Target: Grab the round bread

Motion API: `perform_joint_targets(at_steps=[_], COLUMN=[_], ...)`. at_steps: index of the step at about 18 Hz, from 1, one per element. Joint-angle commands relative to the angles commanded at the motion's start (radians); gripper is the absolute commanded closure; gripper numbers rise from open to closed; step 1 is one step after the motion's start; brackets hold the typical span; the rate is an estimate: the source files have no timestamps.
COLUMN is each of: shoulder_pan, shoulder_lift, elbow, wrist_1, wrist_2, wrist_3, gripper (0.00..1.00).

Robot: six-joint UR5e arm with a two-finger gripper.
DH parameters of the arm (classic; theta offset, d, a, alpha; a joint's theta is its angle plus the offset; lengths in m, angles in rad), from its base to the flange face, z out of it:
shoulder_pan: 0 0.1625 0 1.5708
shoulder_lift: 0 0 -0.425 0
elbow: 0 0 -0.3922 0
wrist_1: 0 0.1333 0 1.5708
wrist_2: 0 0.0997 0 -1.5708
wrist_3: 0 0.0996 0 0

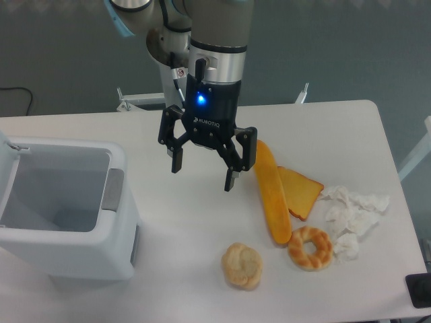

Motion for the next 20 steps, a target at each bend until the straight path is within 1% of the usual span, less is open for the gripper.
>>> perform_joint_targets(at_steps=[6,8,13,17,20], shoulder_pan=[-0.002,-0.003,-0.005,-0.011,-0.011], shoulder_lift=[-0.003,-0.015,-0.017,-0.032,-0.067], elbow=[0.001,0.0,-0.048,-0.045,-0.04], wrist_1=[0.003,0.014,0.037,0.04,0.038], wrist_2=[0.0,-0.002,-0.005,-0.006,0.0], wrist_3=[-0.001,-0.008,-0.003,0.005,0.078], gripper=[0.0,0.0,0.0,0.0,0.0])
